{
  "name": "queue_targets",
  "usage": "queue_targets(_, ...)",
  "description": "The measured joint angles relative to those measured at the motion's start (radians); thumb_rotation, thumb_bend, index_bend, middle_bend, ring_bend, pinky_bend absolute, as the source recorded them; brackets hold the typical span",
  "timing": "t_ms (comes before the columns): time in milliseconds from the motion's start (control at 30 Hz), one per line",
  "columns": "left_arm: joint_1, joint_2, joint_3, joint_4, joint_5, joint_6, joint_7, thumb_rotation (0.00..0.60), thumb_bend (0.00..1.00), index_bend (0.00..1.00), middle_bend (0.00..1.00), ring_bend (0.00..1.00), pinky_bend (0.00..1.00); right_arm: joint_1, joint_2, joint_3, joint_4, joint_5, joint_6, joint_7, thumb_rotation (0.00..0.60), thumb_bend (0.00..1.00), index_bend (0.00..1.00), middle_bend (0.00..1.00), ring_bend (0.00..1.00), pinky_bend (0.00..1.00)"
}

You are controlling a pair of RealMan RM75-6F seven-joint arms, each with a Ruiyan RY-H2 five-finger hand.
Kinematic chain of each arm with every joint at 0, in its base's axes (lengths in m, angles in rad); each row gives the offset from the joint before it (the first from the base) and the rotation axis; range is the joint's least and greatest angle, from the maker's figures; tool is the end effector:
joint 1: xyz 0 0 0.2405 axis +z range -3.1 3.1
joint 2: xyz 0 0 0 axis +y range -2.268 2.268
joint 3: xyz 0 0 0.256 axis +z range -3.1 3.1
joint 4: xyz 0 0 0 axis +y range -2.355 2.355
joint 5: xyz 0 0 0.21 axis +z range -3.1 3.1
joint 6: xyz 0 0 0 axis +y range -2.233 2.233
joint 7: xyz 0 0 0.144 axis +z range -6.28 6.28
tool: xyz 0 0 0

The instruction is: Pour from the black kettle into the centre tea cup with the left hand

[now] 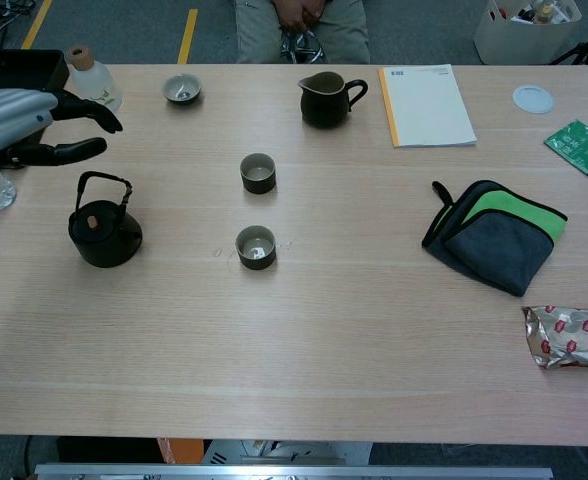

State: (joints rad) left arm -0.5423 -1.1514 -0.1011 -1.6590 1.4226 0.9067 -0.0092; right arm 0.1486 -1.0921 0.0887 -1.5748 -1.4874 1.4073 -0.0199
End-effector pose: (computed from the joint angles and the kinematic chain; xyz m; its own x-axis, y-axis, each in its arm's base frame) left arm -0.2194 0.2977 0.0794 0.4302 0.3559 0.8296 0.8814 -0.3642 -0.3008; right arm -0.3106 -0.2100 0.1681 0.4675 -0.0067 0.8840 -0.8830 -0.0502 0.4666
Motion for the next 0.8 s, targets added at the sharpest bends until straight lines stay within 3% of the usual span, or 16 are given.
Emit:
queue_targets(400, -0.054, -0.083, 0.003, 0.077, -0.138, -0.070, 0.119, 0.000, 0.16, 0.27, 0.33, 0.18, 0.00, 0.020, -0.014, 0.004, 0.023, 0.017, -0.032, 0.009, 0.600, 0.06, 0.08, 0.22, 0.11, 0.20)
queue_targets(800, -0.091, -0.192, 0.010, 0.199, -0.267, -0.103, 0.215, 0.000, 0.16, 0.28, 0.33, 0.18, 0.00, 0.024, -0.022, 0.003, 0.043, 0.032, -0.043, 0.021, 0.600, 0.06, 0.08, 0.22, 0.11, 0.20)
